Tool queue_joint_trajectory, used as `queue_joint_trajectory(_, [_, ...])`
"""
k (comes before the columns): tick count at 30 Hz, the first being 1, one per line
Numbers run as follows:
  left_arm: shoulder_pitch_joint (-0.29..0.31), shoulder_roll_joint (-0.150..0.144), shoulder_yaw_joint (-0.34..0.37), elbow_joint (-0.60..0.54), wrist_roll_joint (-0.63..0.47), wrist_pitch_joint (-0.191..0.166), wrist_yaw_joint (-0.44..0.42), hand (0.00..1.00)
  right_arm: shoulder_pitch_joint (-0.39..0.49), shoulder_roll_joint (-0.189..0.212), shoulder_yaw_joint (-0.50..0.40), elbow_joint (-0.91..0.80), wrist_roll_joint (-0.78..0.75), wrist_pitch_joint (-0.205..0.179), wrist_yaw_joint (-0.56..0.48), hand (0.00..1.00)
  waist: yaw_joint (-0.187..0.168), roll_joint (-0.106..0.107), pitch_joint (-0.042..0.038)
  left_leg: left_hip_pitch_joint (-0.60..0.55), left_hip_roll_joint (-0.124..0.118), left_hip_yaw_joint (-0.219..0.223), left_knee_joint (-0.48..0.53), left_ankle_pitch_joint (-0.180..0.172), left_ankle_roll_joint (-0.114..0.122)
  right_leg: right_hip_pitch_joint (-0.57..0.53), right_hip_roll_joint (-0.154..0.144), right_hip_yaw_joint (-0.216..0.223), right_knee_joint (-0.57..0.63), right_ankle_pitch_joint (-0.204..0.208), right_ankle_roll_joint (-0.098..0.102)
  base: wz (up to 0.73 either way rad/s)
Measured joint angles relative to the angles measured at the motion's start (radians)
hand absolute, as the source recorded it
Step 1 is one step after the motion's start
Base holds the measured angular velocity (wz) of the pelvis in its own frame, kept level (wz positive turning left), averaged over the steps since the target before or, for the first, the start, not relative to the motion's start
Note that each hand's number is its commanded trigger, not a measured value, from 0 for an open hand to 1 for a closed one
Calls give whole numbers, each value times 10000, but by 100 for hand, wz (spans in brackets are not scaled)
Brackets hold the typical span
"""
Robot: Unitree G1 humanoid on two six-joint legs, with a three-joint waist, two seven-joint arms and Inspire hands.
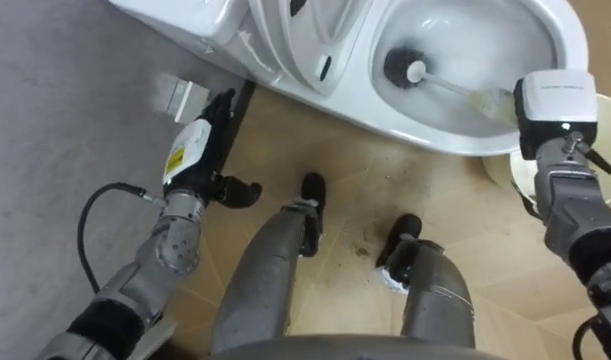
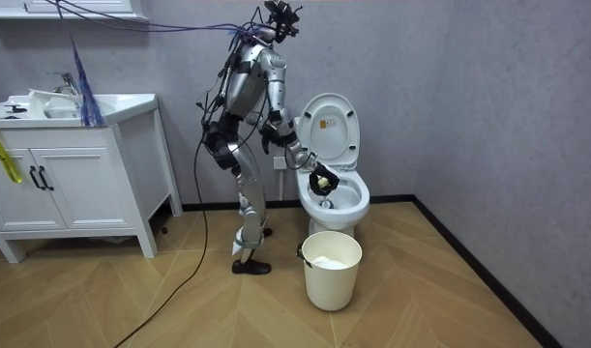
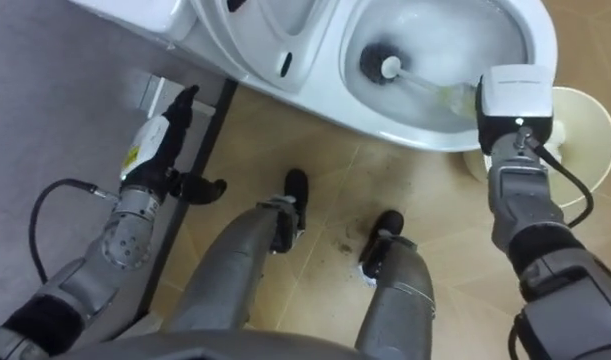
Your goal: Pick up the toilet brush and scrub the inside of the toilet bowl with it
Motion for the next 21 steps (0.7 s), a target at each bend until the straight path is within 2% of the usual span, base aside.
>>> queue_joint_trajectory(3, [-112, 243, -23, -7, -567, -21, -93, 0, -278, -389, 423, 581, 1244, -524, -149, 100, 42, -40, 1, -121, 44, 9, 116, 0, 0, -50, 16, -7, 23, -10, -11, 0])
queue_joint_trajectory(5, [-102, 459, -15, -170, -1155, 120, -125, 0, -495, -423, 495, 1175, 3815, -993, -188, 100, 31, -160, 67, -153, 6, 17, 108, 2, 0, -125, -71, -21, 122, -55, -17, 7])
queue_joint_trajectory(6, [-75, 517, -11, -232, -1240, 164, -125, 0, -488, -405, 462, 1303, 4538, -1122, -177, 100, 23, -189, 82, -153, -34, 16, 84, 2, 1, -158, -134, -21, 205, -101, 1, 16])
queue_joint_trajectory(7, [-60, 573, 25, -273, -1274, 204, -126, 0, -498, -369, 226, 1565, 5987, -1367, -121, 100, -26, -281, 91, -212, -130, 32, 95, 2, 2, -327, -232, 53, 450, -214, 37, 17])
queue_joint_trajectory(8, [-56, 573, 58, -296, -1268, 257, -123, 0, -532, -347, -2, 1642, 6711, -1467, -107, 100, -48, -294, 87, -263, -193, 19, 105, 6, 7, -415, -294, 52, 546, -234, 46, 21])
queue_joint_trajectory(9, [-22, 572, 141, -386, -1275, 389, -123, 0, -714, -327, -545, 1821, 8079, -1579, -98, 100, -184, -349, 85, -365, -330, 31, 98, 45, 67, -617, -488, 55, 777, -296, 63, 28])
queue_joint_trajectory(10, [39, 569, 293, -521, -1271, 477, -122, 0, -928, -349, -1012, 1948, 9246, -1580, -71, 100, -435, -377, 86, -448, -447, 37, 102, 81, 123, -751, -650, 70, 1011, -386, 123, 29])
queue_joint_trajectory(11, [51, 554, 366, -567, -1241, 523, -111, 0, -964, -354, -1149, 1949, 9797, -1556, -26, 100, -525, -431, 97, -454, -449, 56, 103, 96, 147, -792, -706, 94, 1095, -405, 140, 17])
queue_joint_trajectory(12, [63, 547, 406, -567, -1136, 612, -88, 0, -934, -312, -1208, 1977, 10661, -1489, 109, 100, -574, -549, 95, -454, -447, 82, 157, 98, 151, -800, -695, 170, 1102, -406, 157, 0])
queue_joint_trajectory(14, [33, 526, 464, -568, -841, 694, -84, 0, -929, -40, -1217, 2008, 11705, -1409, 425, 100, -795, -601, 94, -466, -452, 81, 307, 97, 151, -731, -680, 183, 1102, -379, 205, -2])
queue_joint_trajectory(19, [48, 371, 468, -610, -709, 812, 108, 0, -750, 507, -1252, 2242, 14021, -1410, 611, 100, -839, -556, 80, -471, -460, 82, 354, 82, 284, -761, -646, 262, 1118, -276, 288, -6])
queue_joint_trajectory(21, [206, 258, 483, -690, -652, 913, 176, 0, -596, 611, -1473, 2199, 14275, -1409, 685, 100, -831, -490, 41, -461, -533, 83, 347, 111, 329, -749, -688, 248, 1137, -258, 320, 3])
